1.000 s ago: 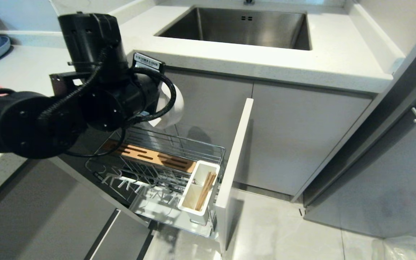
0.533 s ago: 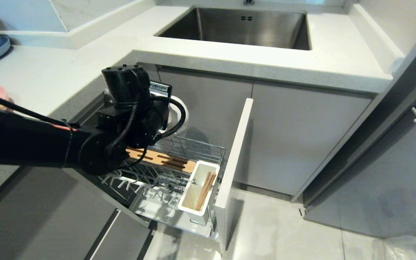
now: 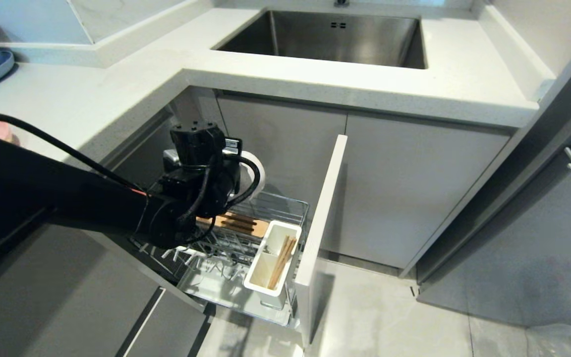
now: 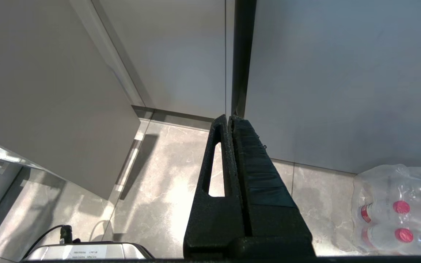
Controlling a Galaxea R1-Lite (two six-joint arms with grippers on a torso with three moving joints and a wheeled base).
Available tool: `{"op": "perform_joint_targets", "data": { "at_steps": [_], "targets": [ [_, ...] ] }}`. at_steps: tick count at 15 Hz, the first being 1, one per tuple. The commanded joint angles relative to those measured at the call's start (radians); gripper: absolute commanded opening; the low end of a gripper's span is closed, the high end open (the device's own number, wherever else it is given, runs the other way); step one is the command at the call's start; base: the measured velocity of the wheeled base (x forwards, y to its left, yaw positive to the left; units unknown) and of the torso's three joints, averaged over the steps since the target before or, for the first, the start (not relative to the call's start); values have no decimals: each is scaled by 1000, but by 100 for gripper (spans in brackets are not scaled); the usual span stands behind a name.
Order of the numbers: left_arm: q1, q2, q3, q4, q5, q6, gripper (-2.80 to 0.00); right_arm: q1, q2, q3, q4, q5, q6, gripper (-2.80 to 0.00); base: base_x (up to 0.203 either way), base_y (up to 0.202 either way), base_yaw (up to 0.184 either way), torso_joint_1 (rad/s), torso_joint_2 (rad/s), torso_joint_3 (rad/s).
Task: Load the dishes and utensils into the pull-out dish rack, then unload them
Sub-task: Pick up the bowl and place it in the cupboard
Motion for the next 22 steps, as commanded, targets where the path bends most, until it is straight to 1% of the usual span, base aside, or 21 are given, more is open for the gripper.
{"op": "perform_joint_targets", "data": {
  "at_steps": [1, 3, 5, 7, 10, 12, 14, 17, 22],
  "targets": [
    [8, 39, -1, -37, 4, -20, -280, 0, 1, 2, 0, 0, 1, -280, 0, 0, 0, 0, 0, 0],
    [8, 61, 5, -111, 3, -28, -280, 0, 1, 2, 0, 0, 1, -280, 0, 0, 0, 0, 0, 0],
    [8, 89, 8, -148, 2, -30, -280, 0, 1, 2, 0, 0, 1, -280, 0, 0, 0, 0, 0, 0],
    [9, 113, 5, -158, 1, -31, -280, 0, 1, 2, 0, 0, 1, -280, 0, 0, 0, 0, 0, 0],
    [16, 142, 8, -158, -2, -72, -280, 0, 1, 2, 0, 0, 1, -280, 0, 0, 0, 0, 0, 0],
    [19, 154, 6, -161, -11, -74, -280, 0, 1, 2, 0, 0, 1, -280, 0, 0, 0, 0, 0, 0],
    [26, 160, 3, -163, -18, -92, -280, 0, 1, 2, 0, 0, 1, -280, 0, 0, 0, 0, 0, 0],
    [33, 170, 8, -210, -33, -99, -280, 0, 1, 2, 0, 0, 1, -280, 0, 0, 0, 0, 0, 0],
    [34, 184, 9, -218, -36, -102, -280, 0, 1, 2, 0, 0, 1, -280, 0, 0, 0, 0, 0, 0]
  ]
}}
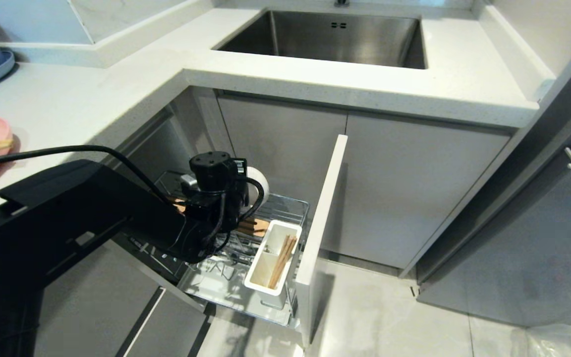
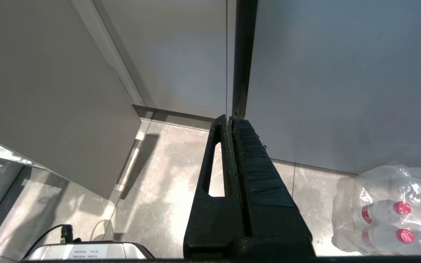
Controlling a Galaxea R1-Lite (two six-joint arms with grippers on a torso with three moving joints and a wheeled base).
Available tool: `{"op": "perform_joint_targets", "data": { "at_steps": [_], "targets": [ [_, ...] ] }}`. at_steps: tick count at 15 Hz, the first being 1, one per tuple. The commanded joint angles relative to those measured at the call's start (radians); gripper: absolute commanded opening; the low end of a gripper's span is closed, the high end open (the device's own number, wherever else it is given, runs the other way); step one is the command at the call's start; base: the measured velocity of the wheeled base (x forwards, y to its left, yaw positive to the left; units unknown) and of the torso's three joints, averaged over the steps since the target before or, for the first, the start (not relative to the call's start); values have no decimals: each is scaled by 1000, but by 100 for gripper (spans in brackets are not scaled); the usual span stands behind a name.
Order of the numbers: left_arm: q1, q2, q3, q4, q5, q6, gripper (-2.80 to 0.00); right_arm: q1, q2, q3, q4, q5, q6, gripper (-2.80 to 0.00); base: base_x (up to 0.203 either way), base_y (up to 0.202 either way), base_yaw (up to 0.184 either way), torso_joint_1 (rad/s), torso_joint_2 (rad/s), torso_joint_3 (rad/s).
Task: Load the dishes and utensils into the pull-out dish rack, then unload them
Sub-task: Pick up the bowl and place it in the cupboard
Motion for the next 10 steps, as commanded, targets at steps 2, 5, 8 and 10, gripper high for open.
{"op": "perform_joint_targets", "data": {
  "at_steps": [2, 5, 8, 10],
  "targets": [
    [0, 4, 2, -3, 4, -10, -280, 0, 1, 2, 0, 0, 1, -280, 0, 0, 0, 0, 0, 0],
    [0, 2, 10, 1, 6, -10, -280, 0, 1, 2, 0, 0, 1, -280, 0, 0, 0, 0, 0, 0],
    [0, -1, 24, 2, 9, -21, -280, 0, 1, 2, 0, 0, 1, -280, 0, 0, 0, 0, 0, 0],
    [0, -5, 29, 2, 9, -27, -280, 0, 1, 2, 0, 0, 1, -280, 0, 0, 0, 0, 0, 0]
  ]
}}
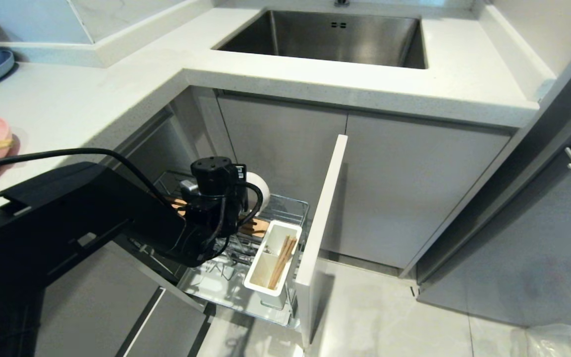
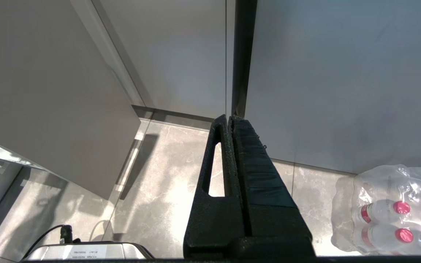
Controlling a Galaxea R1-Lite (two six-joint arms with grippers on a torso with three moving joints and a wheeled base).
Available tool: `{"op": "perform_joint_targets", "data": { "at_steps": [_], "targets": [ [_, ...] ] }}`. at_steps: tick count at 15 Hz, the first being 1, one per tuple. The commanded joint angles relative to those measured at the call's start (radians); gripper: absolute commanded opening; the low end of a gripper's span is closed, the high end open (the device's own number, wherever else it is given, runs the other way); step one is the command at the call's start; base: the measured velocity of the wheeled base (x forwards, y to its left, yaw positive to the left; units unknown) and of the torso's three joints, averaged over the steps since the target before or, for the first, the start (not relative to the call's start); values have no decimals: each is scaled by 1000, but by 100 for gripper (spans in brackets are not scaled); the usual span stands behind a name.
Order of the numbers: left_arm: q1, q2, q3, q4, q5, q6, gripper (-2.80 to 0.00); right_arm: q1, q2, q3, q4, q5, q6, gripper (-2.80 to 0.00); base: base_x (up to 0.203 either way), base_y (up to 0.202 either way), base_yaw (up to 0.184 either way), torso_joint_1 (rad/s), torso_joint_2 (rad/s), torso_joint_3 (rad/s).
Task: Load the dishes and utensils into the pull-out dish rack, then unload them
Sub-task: Pick up the bowl and place it in the cupboard
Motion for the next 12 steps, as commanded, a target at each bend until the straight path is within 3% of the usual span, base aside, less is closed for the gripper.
{"op": "perform_joint_targets", "data": {
  "at_steps": [1, 6, 7, 12],
  "targets": [
    [0, -5, 2, -6, 4, -8, -280, 0, 1, 2, 0, 0, 0, -280, 0, 0, 0, 0, 0, 0],
    [6, -6, 3, -6, -1, -8, -280, 0, 1, 2, 0, 0, 0, -280, 0, 0, 0, 0, 0, 0],
    [6, -6, 3, -5, 1, -7, 0, 0, 1, 2, 0, 0, 0, -280, 0, 0, 0, 0, 0, 0],
    [7, -6, 3, -1, 5, -8, 0, 0, 1, 2, 0, 0, 0, -280, 0, 0, 0, 0, 0, 0]
  ]
}}
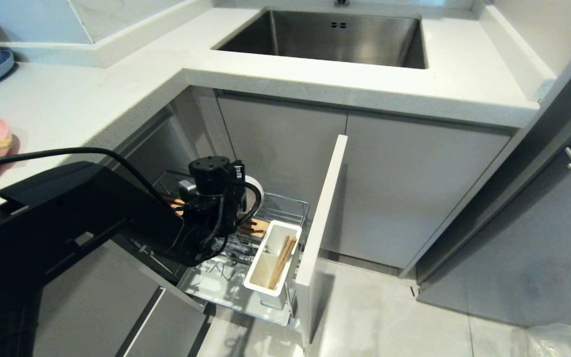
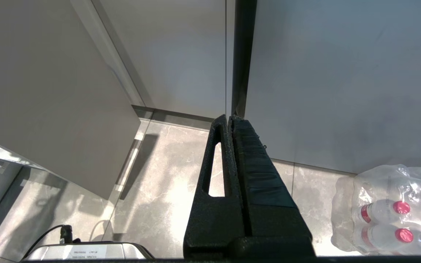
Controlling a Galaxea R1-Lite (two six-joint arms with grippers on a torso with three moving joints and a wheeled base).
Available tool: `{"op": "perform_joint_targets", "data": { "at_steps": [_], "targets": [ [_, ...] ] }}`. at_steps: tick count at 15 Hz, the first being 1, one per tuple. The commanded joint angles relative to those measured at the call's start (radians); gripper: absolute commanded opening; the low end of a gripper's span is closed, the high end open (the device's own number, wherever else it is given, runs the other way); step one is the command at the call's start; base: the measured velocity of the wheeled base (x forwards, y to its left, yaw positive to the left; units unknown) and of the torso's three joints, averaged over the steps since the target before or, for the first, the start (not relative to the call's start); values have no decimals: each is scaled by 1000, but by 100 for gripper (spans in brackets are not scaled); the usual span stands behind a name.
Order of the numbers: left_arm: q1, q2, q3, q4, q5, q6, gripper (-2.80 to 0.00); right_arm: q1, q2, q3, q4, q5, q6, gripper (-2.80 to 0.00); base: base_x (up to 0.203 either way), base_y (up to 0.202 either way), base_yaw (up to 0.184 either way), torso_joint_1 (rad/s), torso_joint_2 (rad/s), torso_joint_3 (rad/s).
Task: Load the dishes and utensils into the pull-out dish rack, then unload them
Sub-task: Pick up the bowl and place it in the cupboard
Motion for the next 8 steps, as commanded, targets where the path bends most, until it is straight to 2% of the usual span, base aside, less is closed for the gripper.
{"op": "perform_joint_targets", "data": {
  "at_steps": [1, 5, 8],
  "targets": [
    [-1, -12, 0, 13, 3, -8, 0, 0, 1, 2, 0, 0, 0, -280, 0, 0, 0, 0, 0, 0],
    [-6, -102, 5, 166, 2, -8, 0, 0, 1, 2, 0, 0, 0, -280, 0, 0, 0, 0, 0, 0],
    [-8, -195, 8, 239, 2, 0, 0, 0, 1, 2, 0, 0, 0, -280, 0, 0, 0, 0, 0, 0]
  ]
}}
